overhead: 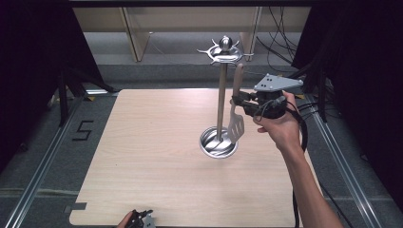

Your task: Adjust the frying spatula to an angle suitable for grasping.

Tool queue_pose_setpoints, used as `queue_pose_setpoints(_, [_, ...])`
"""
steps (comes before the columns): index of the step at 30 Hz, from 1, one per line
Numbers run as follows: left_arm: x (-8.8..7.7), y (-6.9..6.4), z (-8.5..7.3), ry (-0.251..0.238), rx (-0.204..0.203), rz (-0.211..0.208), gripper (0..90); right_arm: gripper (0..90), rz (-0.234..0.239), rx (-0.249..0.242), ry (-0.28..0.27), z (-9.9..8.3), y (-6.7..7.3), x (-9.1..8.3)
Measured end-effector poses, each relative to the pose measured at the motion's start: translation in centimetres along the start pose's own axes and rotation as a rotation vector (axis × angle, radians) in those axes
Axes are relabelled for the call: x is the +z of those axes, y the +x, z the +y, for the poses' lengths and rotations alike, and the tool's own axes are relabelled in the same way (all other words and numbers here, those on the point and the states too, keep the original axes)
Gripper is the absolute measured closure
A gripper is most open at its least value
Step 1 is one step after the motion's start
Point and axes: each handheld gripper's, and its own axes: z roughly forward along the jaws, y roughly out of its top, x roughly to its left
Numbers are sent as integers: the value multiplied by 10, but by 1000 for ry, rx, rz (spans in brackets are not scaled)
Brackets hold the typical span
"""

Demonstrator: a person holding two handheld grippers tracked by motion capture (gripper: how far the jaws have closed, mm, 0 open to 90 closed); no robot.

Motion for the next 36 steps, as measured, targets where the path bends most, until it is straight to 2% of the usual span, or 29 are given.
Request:
queue_pose_setpoints(1, [0,0,0,1,-1,-1,156,754,5,14,7,0,1,0])
queue_pose_setpoints(2, [0,0,0,1,-1,-1,156,754,-8,-3,1,0,1,0])
queue_pose_setpoints(4, [0,0,0,2,0,-2,156,754,-27,4,-12,-1,1,1])
queue_pose_setpoints(5, [0,0,0,1,0,-1,156,753,-14,25,1,-1,3,0])
queue_pose_setpoints(7, [0,0,0,1,-1,-1,156,753,-6,27,5,-1,3,0])
queue_pose_setpoints(13, [0,0,0,1,1,-1,156,751,-12,9,-29,-2,2,3])
queue_pose_setpoints(16, [0,0,0,2,-1,-1,156,749,-2,27,-33,-4,2,2])
queue_pose_setpoints(17, [0,0,0,2,0,-1,156,746,5,57,-38,-5,4,2])
queue_pose_setpoints(19, [0,0,0,1,-1,-2,156,744,7,45,-48,-5,3,3])
queue_pose_setpoints(20, [0,0,0,1,2,-1,156,743,23,48,-55,-6,2,2])
queue_pose_setpoints(21, [0,0,0,1,2,-1,156,742,15,52,-61,-7,1,1])
queue_pose_setpoints(22, [0,0,0,1,2,-1,156,740,30,76,-62,-7,1,1])
queue_pose_setpoints(24, [0,0,0,1,2,-3,156,732,30,61,-82,-8,-1,1])
queue_pose_setpoints(25, [0,0,0,1,1,-2,156,729,36,86,-81,-8,0,0])
queue_pose_setpoints(28, [0,0,0,1,1,-2,156,732,24,73,-100,-9,-1,-1])
queue_pose_setpoints(30, [0,0,0,2,2,-3,156,732,36,78,-88,-9,0,-2])
queue_pose_setpoints(31, [0,-1,0,5,2,-5,156,732,40,62,-96,-9,-1,-2])
queue_pose_setpoints(35, [0,0,0,2,4,-2,156,717,43,67,-100,-9,0,-2])
queue_pose_setpoints(36, [0,0,0,2,3,-2,156,710,43,95,-95,-9,1,-3])
